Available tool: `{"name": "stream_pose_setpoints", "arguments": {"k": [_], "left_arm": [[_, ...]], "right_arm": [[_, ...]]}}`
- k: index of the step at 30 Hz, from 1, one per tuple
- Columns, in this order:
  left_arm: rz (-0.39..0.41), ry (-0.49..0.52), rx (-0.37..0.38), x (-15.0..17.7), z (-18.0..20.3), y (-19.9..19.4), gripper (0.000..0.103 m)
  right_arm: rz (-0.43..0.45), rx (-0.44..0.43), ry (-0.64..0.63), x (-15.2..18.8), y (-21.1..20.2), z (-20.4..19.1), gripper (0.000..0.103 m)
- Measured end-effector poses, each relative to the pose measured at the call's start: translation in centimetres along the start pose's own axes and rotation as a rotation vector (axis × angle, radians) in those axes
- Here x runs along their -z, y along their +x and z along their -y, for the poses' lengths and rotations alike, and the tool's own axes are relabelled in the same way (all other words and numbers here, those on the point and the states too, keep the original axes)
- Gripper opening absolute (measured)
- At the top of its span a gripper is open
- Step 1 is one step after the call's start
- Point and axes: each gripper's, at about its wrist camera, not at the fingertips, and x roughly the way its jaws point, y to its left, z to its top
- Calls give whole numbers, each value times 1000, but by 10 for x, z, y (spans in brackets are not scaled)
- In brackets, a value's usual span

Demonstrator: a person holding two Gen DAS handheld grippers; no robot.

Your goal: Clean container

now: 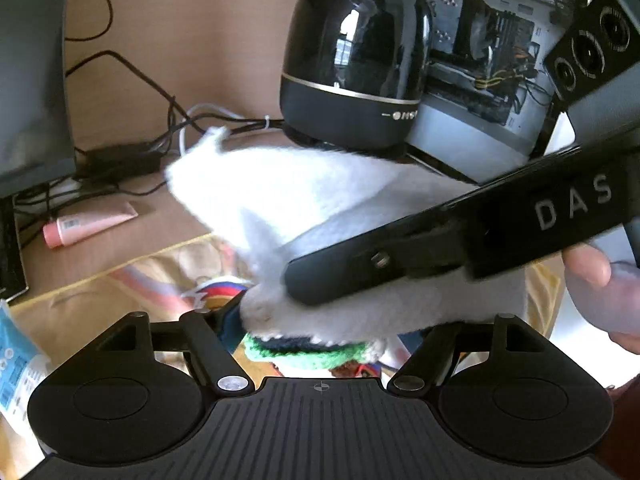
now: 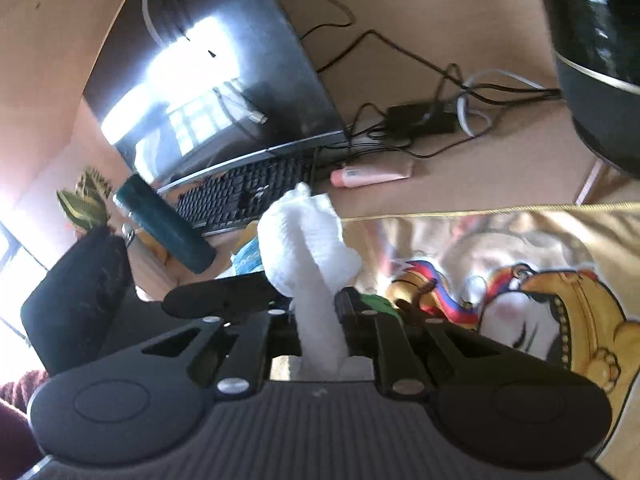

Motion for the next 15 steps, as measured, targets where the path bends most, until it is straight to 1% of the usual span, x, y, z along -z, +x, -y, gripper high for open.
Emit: {"name": "stream_pose_setpoints", "arguments": {"k": [2, 3, 6, 9, 11, 13, 15], "left_arm": [[-8, 4, -3, 0, 1, 1, 80], [-14, 7, -8, 0, 2, 2, 82], [-23, 3, -11, 1, 2, 3, 84], [-30, -1, -10, 3, 0, 3, 86], [-35, 0, -13, 4, -2, 2, 87], [-48, 0, -17, 7, -3, 1, 92], [-75, -3, -23, 12, -7, 0, 93]], "right_arm": [[14, 13, 41, 2, -5, 11, 18], [17, 33, 55, 4, -7, 16, 18], [-1, 95, 96, 10, -7, 33, 17], [-46, 193, 119, 19, 1, 47, 17], [-85, 272, 122, 27, 8, 57, 15], [-113, 346, 100, 33, 12, 63, 15], [-126, 396, 71, 37, 14, 67, 15]]}}
